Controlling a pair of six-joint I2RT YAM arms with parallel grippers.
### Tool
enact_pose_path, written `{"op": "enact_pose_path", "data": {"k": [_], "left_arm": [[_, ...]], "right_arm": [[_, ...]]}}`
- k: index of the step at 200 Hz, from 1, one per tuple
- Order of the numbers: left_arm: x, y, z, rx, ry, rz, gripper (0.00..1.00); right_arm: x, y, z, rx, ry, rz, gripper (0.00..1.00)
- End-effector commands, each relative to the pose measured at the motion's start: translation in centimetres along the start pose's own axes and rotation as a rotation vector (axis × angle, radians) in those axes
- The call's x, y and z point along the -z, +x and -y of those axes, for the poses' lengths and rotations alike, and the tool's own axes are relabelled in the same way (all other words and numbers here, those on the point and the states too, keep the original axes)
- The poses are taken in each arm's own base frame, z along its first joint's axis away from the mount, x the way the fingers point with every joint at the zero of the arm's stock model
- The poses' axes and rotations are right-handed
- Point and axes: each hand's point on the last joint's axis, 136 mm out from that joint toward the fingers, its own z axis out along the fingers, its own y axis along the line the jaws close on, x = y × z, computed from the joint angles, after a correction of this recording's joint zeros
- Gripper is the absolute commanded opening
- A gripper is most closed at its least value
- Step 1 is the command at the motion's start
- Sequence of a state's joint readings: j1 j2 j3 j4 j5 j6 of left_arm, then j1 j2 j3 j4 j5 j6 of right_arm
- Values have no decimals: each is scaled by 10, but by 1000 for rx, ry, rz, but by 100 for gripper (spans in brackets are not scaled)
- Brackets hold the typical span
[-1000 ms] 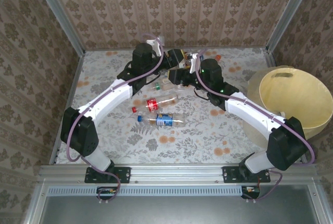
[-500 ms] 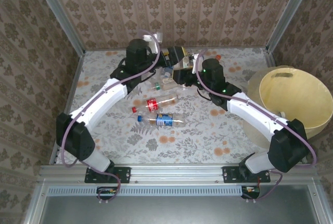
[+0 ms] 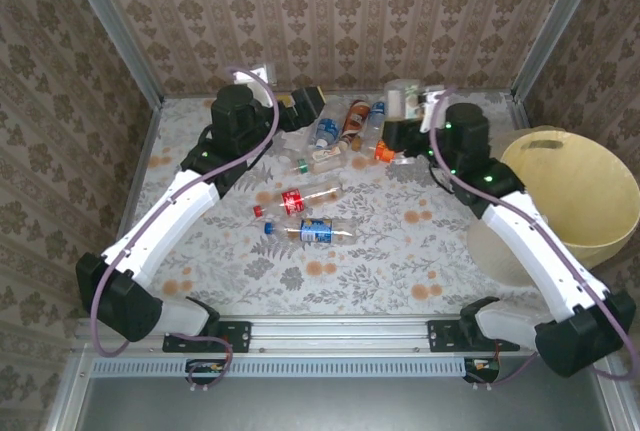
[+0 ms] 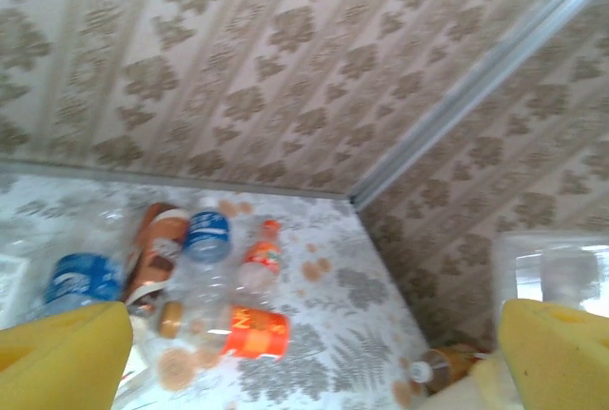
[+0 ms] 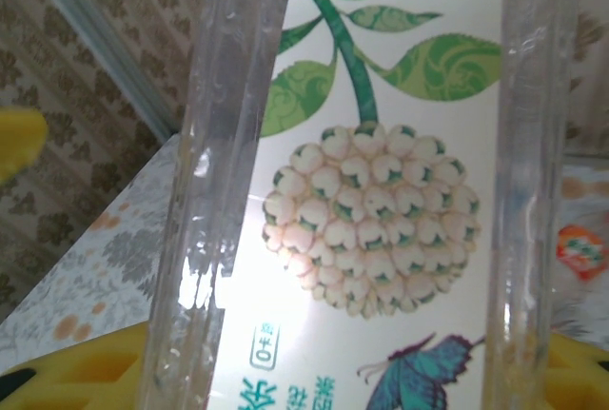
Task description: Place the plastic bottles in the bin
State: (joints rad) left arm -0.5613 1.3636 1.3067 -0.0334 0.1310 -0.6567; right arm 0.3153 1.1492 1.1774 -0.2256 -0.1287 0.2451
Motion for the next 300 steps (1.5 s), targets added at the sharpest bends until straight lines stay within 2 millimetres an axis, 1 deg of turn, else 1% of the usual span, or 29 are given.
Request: {"op": "enact_pose_path", "data": {"k": [1,28,45,56,64,65,83,95,118,150,193,221,243,259,279,300], "left_arm": [[7,-3,-23,-29,-101,23,100],[2,7,-39,-43,-145,-11,100],[-2,13,-42,-62,-149,-18,100],[-6,17,-48,-58,-170,-32,100],[-9,19,-51,-56,-184,-40,100],[-9,19,-51,-56,-185,-41,100],[-16,23,-56,-60,-198,-61,100],[-19,26,-57,-67,-200,-75,100],[-25,31,-63,-85,-227,-110,100],[-31,34,-67,-139,-250,-160,100],[-34,41,-87,-190,-326,-194,100],[-32,50,-102,-221,-388,-226,100],[-32,62,-118,-252,-441,-269,100],[-36,73,-126,-275,-441,-311,100],[-40,78,-135,-268,-441,-338,100],[-44,82,-148,-280,-474,-367,100]], "right_arm": [[35,-17,13,33,31,8,59],[68,-32,42,30,129,42,59],[84,-42,53,21,150,61,59],[96,-48,62,26,196,59,59],[106,-46,71,25,248,35,59],[107,-43,73,21,257,23,59],[132,-46,99,8,399,5,59],[149,-42,117,-18,496,-16,59],[181,-26,150,-75,696,-71,59],[213,-1,175,-108,912,-166,58],[240,42,206,-101,1130,-335,60],[254,61,222,-127,1225,-412,60],[264,73,235,-139,1292,-469,60],[264,78,243,-147,1294,-470,61],[264,82,251,-171,1304,-462,61],[272,93,260,-192,1361,-514,62]]}}
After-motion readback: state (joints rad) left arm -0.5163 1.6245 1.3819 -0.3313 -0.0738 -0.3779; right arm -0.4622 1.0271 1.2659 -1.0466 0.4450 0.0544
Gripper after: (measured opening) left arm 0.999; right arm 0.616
